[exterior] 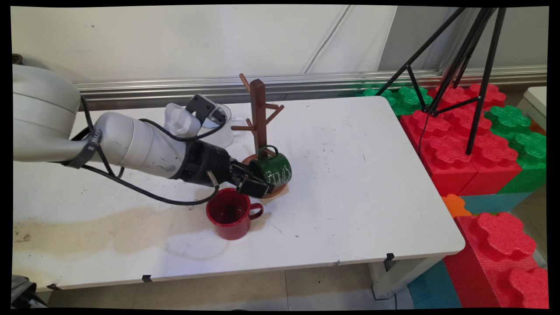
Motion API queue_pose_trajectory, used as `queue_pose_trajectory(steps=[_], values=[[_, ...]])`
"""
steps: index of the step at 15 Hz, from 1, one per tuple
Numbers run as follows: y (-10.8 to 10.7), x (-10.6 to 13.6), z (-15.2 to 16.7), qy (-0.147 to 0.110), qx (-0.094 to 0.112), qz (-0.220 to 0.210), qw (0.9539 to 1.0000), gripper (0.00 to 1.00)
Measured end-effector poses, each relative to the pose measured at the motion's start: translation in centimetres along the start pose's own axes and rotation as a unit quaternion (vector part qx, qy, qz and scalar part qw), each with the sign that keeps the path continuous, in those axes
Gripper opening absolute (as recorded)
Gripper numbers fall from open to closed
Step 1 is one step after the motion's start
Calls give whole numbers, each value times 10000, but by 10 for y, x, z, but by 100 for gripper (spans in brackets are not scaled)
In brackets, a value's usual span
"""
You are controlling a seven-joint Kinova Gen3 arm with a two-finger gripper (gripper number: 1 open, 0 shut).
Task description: Pick up the green mug from the rack
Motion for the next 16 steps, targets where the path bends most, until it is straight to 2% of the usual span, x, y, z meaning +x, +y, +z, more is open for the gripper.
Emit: queue_pose_trajectory(steps=[5,12,16], values=[[-3,-3,6,61,-93,-98,9999,100],[-12,-7,13,80,18,-96,9999,100],[-14,-8,14,113,-63,-76,9999,100]])
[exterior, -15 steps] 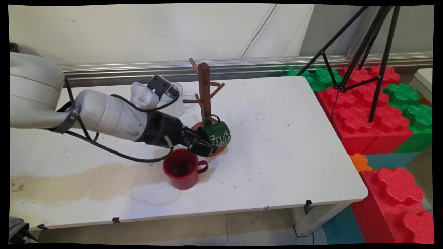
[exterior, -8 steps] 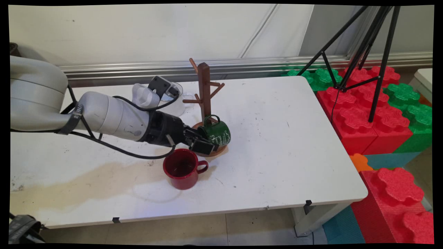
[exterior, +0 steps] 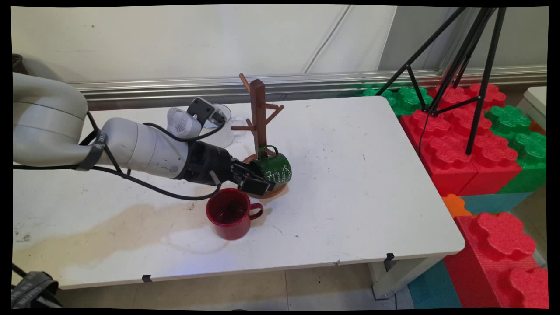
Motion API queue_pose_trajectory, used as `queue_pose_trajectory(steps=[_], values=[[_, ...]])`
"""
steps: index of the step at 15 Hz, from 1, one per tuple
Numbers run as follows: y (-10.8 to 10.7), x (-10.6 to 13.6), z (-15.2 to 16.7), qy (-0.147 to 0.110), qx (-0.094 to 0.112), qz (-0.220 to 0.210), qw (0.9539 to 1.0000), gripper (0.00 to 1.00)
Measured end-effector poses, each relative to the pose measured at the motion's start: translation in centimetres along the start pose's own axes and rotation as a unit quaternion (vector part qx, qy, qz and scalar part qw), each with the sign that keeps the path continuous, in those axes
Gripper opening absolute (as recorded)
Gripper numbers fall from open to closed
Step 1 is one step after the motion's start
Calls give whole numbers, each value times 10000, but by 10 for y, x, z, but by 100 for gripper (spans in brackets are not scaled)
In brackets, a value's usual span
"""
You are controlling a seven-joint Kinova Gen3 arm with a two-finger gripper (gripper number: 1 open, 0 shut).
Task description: Pick up the green mug from the rack
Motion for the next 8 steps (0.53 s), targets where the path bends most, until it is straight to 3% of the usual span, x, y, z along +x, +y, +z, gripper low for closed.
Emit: queue_pose_trajectory(steps=[8], values=[[-4,-1,5,97,-174,-71,9998,100]])
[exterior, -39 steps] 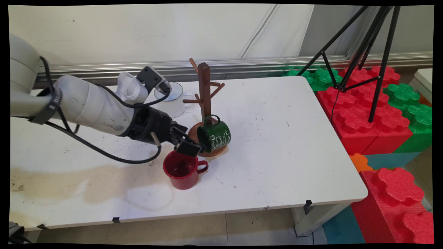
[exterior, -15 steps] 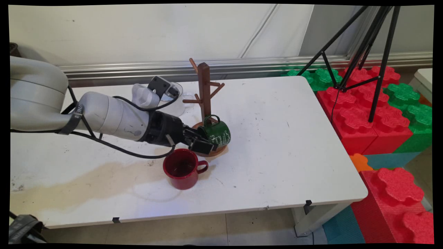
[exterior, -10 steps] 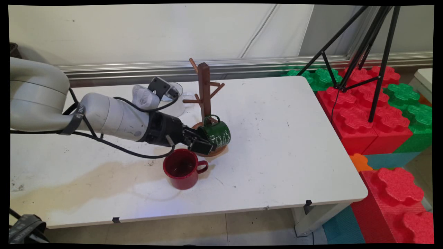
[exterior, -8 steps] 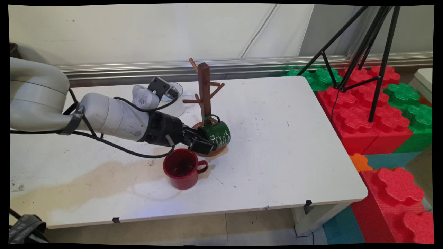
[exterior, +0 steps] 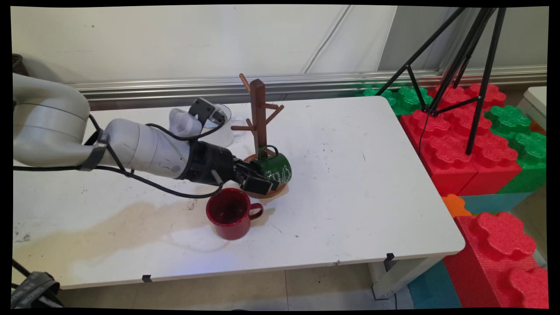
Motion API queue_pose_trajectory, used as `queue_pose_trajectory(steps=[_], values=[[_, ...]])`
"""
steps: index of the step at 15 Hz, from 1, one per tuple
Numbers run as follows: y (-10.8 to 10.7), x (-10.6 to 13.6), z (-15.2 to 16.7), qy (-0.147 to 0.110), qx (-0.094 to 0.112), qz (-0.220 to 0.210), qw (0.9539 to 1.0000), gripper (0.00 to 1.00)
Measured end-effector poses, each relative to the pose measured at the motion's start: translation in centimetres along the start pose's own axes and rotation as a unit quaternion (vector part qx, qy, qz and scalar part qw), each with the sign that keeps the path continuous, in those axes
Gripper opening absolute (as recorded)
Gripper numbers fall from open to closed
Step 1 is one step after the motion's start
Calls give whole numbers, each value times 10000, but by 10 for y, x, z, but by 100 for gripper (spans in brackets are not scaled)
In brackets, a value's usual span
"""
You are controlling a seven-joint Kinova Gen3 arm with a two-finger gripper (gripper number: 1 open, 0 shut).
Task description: Pick up the green mug from the rack
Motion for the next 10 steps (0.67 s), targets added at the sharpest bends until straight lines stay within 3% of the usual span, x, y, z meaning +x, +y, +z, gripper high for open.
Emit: queue_pose_trajectory(steps=[10], values=[[-6,-5,22,62,-195,-67,9998,100]])
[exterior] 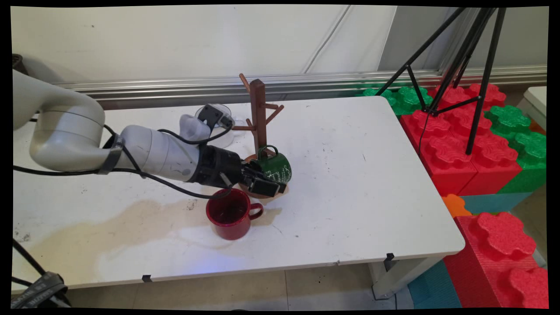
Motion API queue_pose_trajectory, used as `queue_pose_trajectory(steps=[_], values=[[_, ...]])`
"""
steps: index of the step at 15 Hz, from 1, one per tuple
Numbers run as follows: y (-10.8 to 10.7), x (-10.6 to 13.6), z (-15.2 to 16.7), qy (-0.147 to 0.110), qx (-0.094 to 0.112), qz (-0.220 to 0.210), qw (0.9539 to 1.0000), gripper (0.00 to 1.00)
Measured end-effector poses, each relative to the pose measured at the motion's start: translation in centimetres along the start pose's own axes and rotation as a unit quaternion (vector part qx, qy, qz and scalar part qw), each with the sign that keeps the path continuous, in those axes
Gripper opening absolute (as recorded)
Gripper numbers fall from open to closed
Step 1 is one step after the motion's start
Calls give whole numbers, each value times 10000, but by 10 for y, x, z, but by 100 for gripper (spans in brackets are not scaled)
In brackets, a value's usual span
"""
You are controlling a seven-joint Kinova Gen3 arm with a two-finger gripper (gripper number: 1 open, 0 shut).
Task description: Pick up the green mug from the rack
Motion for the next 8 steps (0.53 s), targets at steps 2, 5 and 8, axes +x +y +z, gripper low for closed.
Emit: queue_pose_trajectory(steps=[2,5,8], values=[[-1,-1,4,20,-38,19,10000,100],[-2,-2,9,45,-89,42,9999,100],[-2,-3,16,82,-146,55,9998,100]])
